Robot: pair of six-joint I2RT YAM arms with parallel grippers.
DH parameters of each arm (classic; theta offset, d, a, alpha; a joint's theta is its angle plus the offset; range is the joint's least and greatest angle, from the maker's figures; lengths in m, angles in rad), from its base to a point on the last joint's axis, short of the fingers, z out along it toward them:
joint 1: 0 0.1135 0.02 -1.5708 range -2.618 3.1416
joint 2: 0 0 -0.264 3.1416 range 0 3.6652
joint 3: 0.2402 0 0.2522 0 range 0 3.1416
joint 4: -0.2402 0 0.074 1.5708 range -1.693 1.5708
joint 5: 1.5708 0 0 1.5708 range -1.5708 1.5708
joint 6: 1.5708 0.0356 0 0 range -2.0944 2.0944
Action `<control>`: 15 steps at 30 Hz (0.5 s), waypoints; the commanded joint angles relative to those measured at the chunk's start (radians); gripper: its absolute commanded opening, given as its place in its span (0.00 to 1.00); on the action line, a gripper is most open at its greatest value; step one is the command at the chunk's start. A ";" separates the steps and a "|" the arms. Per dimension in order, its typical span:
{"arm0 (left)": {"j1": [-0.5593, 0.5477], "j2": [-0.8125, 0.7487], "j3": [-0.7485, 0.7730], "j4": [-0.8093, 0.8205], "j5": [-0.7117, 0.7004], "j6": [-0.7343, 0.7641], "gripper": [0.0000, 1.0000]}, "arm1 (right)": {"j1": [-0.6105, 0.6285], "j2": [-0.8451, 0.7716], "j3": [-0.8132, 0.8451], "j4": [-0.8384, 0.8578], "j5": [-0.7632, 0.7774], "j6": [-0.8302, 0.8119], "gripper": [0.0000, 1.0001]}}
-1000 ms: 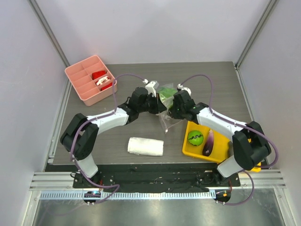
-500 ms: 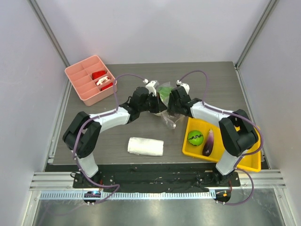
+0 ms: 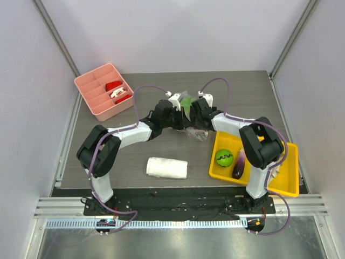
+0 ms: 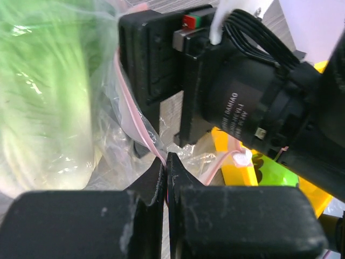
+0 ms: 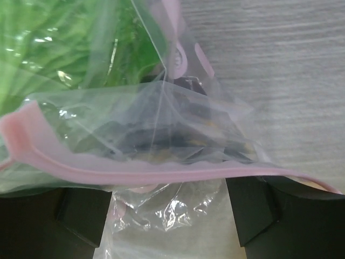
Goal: Open the zip-top bag and remove the fake food
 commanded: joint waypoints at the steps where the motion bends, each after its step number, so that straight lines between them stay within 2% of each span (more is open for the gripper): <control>1: -0.012 0.003 0.042 0.038 0.026 0.015 0.00 | -0.006 0.039 0.035 0.160 0.046 -0.033 0.83; 4: -0.012 0.004 0.042 0.041 0.020 0.019 0.00 | -0.006 0.047 0.003 0.294 0.052 -0.084 0.76; 6: -0.012 0.006 0.042 0.036 0.011 0.023 0.00 | -0.006 0.045 -0.028 0.376 0.041 -0.117 0.67; 9: -0.012 -0.005 0.036 0.026 -0.018 0.031 0.00 | -0.008 0.024 -0.073 0.468 0.006 -0.121 0.62; 11: -0.014 -0.023 0.025 0.024 -0.026 0.037 0.00 | -0.006 -0.002 -0.077 0.453 -0.015 -0.113 0.63; 15: -0.029 -0.089 0.025 -0.020 0.011 0.032 0.00 | -0.009 -0.074 -0.106 0.411 -0.008 -0.047 0.75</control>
